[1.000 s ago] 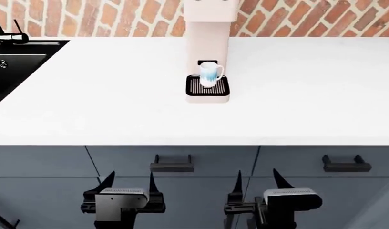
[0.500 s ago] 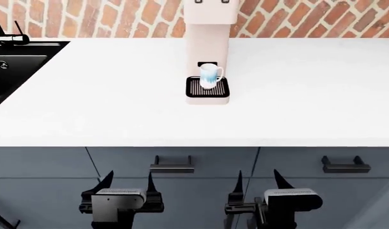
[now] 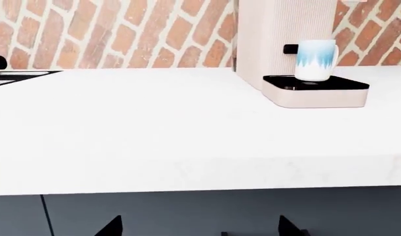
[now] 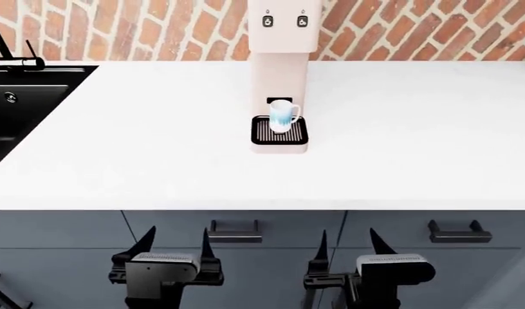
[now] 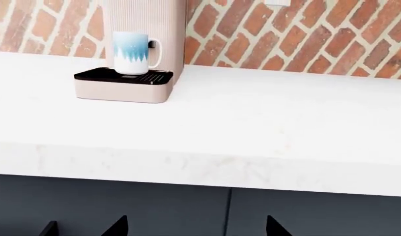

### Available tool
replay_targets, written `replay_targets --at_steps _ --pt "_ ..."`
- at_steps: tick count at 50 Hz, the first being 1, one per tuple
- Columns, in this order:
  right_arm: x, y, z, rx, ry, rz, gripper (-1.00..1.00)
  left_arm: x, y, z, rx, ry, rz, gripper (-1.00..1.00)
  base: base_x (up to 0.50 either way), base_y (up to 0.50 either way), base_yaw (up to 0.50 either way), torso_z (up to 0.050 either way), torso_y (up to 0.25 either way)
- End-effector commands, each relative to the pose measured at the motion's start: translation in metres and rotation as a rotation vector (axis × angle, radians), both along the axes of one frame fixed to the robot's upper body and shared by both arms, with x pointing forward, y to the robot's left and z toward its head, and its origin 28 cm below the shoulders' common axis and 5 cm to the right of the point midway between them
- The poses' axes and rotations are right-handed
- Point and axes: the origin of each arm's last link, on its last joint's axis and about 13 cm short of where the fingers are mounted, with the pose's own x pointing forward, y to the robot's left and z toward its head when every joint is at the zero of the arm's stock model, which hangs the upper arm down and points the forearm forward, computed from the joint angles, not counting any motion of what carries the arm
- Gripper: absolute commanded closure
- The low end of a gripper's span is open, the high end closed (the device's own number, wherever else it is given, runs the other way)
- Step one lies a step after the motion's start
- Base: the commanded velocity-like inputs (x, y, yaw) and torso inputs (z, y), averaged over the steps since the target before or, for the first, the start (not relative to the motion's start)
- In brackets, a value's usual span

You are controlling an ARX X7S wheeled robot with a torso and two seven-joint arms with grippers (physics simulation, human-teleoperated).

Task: Press the button on the coffee machine to serve coffee.

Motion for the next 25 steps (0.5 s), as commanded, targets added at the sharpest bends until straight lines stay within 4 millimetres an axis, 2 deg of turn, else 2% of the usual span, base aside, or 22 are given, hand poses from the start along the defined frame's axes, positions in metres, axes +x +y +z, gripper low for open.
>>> replay_targets --at_steps 1,12,25 --pt "-0.0004 0.0001 -0.0001 -0.001 0.002 0.0 -1.0 0.0003 -0.0011 0.0002 0.002 -0.003 -0.002 -1.0 0.0 0.0 0.0 0.05 0.0" --pt "-0.0005 0.0 -0.0001 -0.002 0.002 0.001 -1.0 -0.0004 0.0005 0.0014 -0.019 -0.011 0.004 -1.0 0.0 0.0 0.0 0.049 0.0" --pt "0.0002 0.001 0.0006 0.011 0.0 0.009 -1.0 -0.0013 0.0023 0.002 -0.011 -0.004 0.023 -1.0 0.0 0.0 0.0 0.0 0.0"
